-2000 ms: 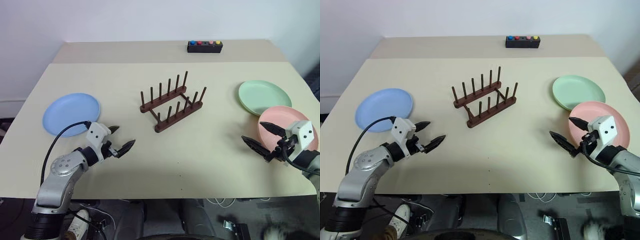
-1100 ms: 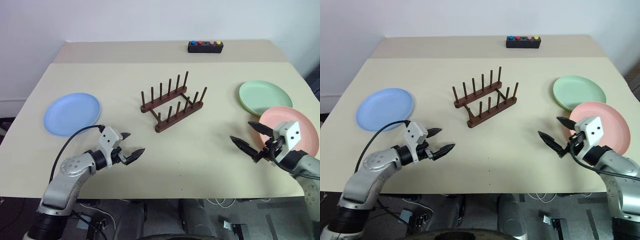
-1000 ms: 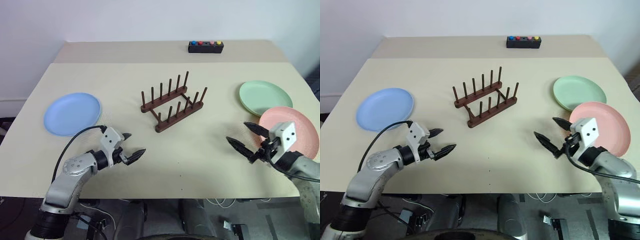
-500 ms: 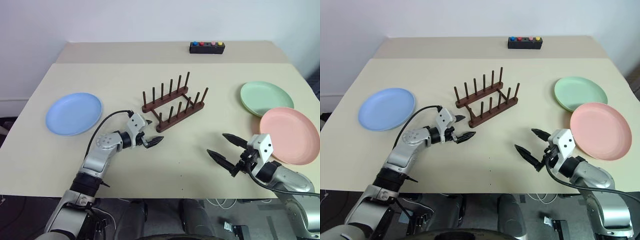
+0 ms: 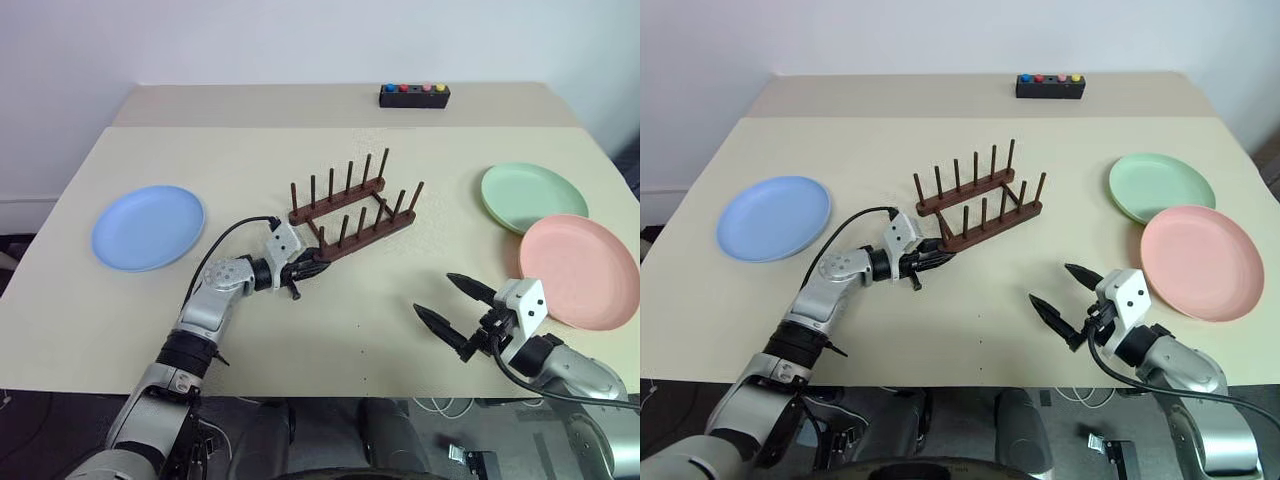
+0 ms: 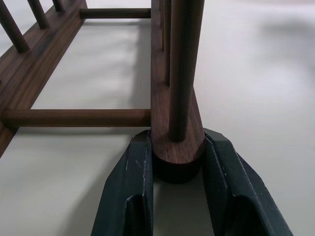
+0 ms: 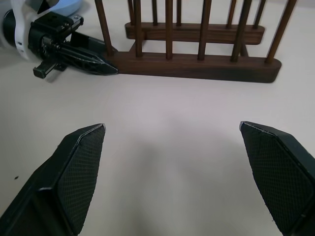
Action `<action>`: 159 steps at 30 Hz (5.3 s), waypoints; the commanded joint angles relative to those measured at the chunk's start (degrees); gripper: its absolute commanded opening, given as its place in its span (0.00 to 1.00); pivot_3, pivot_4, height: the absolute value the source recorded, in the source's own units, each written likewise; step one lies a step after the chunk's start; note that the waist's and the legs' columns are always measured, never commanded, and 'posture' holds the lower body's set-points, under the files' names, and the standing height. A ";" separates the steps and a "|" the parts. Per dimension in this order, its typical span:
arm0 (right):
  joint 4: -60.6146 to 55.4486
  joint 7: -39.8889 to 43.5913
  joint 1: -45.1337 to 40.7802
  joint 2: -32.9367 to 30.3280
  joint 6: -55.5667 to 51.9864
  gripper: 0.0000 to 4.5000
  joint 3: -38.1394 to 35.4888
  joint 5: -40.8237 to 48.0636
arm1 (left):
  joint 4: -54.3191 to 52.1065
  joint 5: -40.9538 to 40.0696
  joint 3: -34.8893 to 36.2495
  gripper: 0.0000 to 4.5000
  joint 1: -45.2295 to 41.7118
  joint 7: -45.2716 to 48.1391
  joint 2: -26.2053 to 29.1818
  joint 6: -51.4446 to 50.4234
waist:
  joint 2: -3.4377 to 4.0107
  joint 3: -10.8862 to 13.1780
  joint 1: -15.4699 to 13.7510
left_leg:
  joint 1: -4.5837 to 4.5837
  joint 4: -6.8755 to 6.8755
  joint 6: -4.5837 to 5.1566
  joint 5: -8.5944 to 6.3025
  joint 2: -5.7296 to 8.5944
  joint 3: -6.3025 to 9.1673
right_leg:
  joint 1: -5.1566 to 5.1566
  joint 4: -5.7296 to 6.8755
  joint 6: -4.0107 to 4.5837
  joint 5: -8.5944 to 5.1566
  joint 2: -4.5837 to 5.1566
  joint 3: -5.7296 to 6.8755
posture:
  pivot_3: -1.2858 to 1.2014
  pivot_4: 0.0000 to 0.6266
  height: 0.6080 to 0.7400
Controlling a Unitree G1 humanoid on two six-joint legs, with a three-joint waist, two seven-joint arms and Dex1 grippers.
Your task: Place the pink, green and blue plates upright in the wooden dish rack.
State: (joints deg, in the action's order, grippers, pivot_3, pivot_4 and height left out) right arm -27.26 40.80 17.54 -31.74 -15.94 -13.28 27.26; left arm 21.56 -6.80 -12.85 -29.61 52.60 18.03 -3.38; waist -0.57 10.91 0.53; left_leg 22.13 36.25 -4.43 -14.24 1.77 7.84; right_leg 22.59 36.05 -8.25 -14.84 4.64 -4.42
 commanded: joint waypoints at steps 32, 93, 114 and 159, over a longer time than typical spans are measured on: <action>-4.39 -0.05 2.47 -1.88 0.12 1.00 -1.50 0.27 | 35.38 5.94 -1.95 0.69 -20.88 21.03 -3.74 20.02 | -0.07 0.04 0.25 | 0.11 0.00 0.01 0.00 0.04 0.07 | 0.08 0.04 -0.07 -0.04 -0.01 0.02 | 0.52 0.24 1.00; 16.71 -15.09 -21.16 1.50 -2.79 0.00 10.65 -22.50 | -12.50 6.45 -3.55 0.02 2.96 -10.40 -0.69 -8.55 | -0.01 0.01 0.32 | 0.07 0.00 0.00 0.01 0.02 0.06 | 0.10 0.08 -0.04 -0.03 0.00 0.01 | 0.52 0.24 1.00; 21.60 -14.60 -25.81 2.10 0.48 0.00 11.17 -23.97 | -4.49 7.41 -2.94 0.02 -0.49 -12.98 -2.14 -3.40 | -0.01 0.00 0.37 | 0.06 -0.01 -0.01 0.01 0.03 0.06 | 0.10 0.09 -0.04 -0.02 0.00 0.01 | 0.52 0.24 1.00; 18.45 -13.80 -22.49 0.71 -0.09 0.00 9.73 -23.72 | -2.15 6.42 -4.23 0.02 -2.25 -12.75 -3.80 -4.81 | 0.03 -0.02 0.45 | 0.01 -0.01 -0.01 0.01 0.04 0.07 | 0.06 0.09 -0.04 -0.02 0.00 0.01 | 0.52 0.24 1.00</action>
State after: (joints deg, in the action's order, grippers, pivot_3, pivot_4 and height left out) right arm -6.54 26.90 -5.19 -30.33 -16.43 -2.06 3.43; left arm 19.30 -0.63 -18.27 -32.36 39.51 13.42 -7.87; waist -0.54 10.89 0.98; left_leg 22.14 36.23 -4.44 -14.23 1.80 7.91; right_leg 22.66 36.15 -8.29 -14.86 4.64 -4.41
